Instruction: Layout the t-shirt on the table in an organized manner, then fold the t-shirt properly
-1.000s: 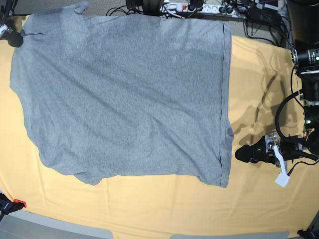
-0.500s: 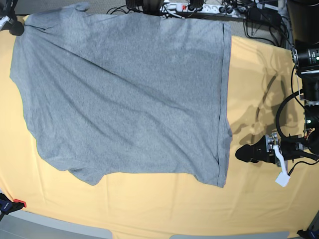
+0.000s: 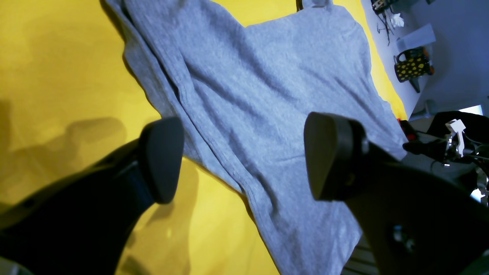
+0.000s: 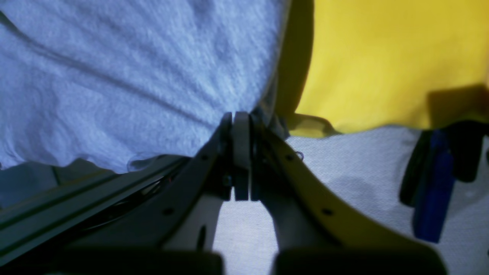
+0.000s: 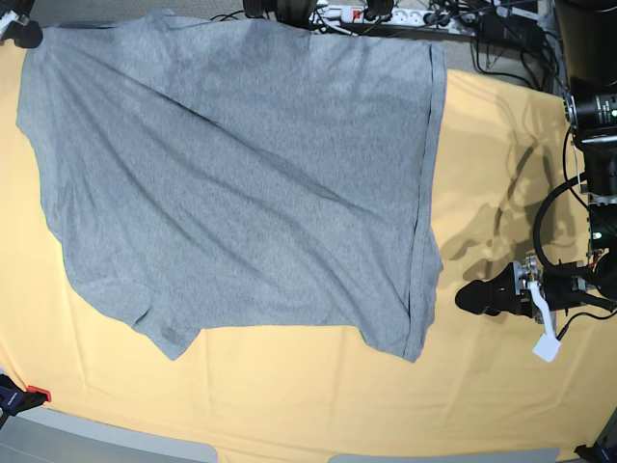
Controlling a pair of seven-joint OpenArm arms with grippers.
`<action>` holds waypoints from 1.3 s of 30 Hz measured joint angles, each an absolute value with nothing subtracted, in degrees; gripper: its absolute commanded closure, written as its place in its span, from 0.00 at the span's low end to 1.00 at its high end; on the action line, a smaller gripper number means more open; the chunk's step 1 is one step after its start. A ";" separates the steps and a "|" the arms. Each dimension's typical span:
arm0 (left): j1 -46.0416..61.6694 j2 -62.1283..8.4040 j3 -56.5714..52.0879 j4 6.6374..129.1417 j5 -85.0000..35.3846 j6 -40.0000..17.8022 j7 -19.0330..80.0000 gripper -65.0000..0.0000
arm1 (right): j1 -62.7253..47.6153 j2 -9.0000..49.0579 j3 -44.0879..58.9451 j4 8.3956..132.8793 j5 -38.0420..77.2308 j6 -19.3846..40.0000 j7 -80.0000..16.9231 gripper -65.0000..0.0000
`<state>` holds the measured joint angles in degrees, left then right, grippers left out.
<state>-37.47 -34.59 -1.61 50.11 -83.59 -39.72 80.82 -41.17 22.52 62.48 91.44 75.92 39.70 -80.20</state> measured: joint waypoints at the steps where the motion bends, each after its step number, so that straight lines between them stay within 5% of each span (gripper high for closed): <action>1: -37.47 -34.76 -1.61 50.11 -83.59 -39.72 80.84 0.24 | -41.17 22.52 62.48 91.55 76.60 39.68 -80.29 0.93; 5: -37.47 -36.32 -1.61 50.17 -83.59 -39.72 80.86 0.24 | -41.17 23.46 62.48 91.96 81.32 39.70 -80.49 0.51; 7: -37.47 -37.36 -1.61 50.52 -83.59 -39.70 80.86 0.24 | -41.30 24.67 62.46 91.98 83.74 39.68 -80.62 0.43; 28: -36.93 -40.82 -13.63 50.81 -83.59 -39.72 80.84 0.24 | -30.52 28.45 72.77 99.33 83.61 39.72 -80.84 0.43; 32: -36.82 -37.43 -13.65 50.81 -81.89 -39.75 79.70 0.24 | -28.10 28.53 72.82 101.67 83.83 39.70 -81.14 0.43; 39: -36.60 -25.69 -13.63 50.72 -58.98 -39.64 63.00 0.24 | -24.62 28.58 72.82 101.73 83.81 39.70 -81.12 0.43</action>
